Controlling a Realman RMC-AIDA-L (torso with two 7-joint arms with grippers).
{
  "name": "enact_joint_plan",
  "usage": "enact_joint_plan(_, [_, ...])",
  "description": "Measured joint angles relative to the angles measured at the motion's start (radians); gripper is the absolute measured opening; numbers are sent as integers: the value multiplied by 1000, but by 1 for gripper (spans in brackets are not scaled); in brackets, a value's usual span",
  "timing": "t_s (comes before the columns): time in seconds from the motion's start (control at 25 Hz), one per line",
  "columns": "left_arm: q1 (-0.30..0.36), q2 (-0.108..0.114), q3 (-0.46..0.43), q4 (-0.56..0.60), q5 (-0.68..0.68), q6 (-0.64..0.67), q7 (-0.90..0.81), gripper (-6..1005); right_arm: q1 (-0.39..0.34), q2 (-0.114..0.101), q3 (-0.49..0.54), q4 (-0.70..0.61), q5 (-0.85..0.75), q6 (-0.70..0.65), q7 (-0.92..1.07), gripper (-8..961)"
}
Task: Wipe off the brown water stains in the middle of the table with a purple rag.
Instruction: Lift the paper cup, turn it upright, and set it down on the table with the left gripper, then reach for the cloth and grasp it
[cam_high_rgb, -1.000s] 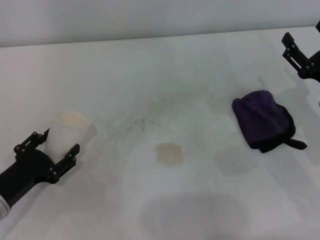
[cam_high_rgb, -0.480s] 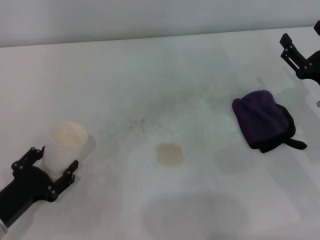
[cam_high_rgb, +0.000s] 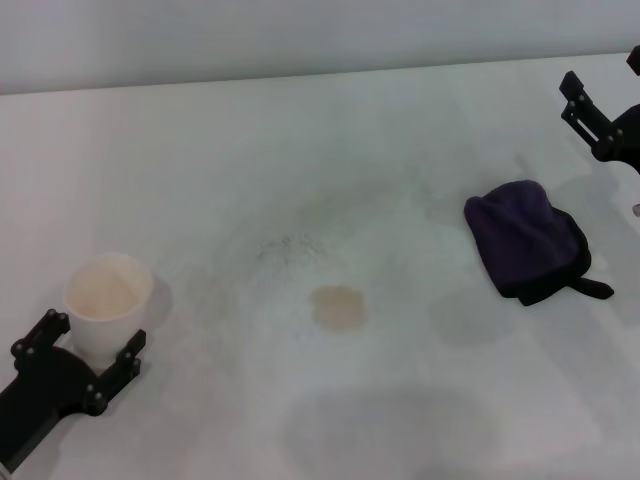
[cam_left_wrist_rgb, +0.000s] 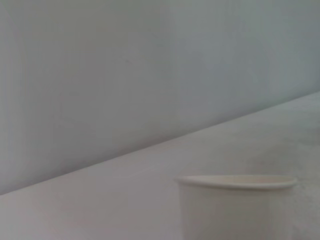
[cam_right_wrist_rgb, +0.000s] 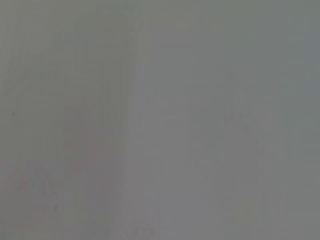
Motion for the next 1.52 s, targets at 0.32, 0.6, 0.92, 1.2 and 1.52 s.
enact_joint_plan(0.32, [-13,2,-1,0,-3,5,-7,775,-3,-1,0,-1,-1,7,-2,861])
enact_joint_plan(0.6, [-3,1,-3,-7,-5,3,-8,890,-2,-1,0,-7,-2,7,-2,861])
enact_joint_plan(0.92, [64,1,-1,-14,-56,87,36,893,6,-1,-10,-10,-2,7,-4,861])
enact_joint_plan(1.2, [108,1,-1,-21,-78,129,64,893,8,0,-19,-11,-2,4,-14,861])
enact_joint_plan(1.52, [173,1,0,-26,-264,147,94,893,13,-3,-27,-11,-5,7,91,861])
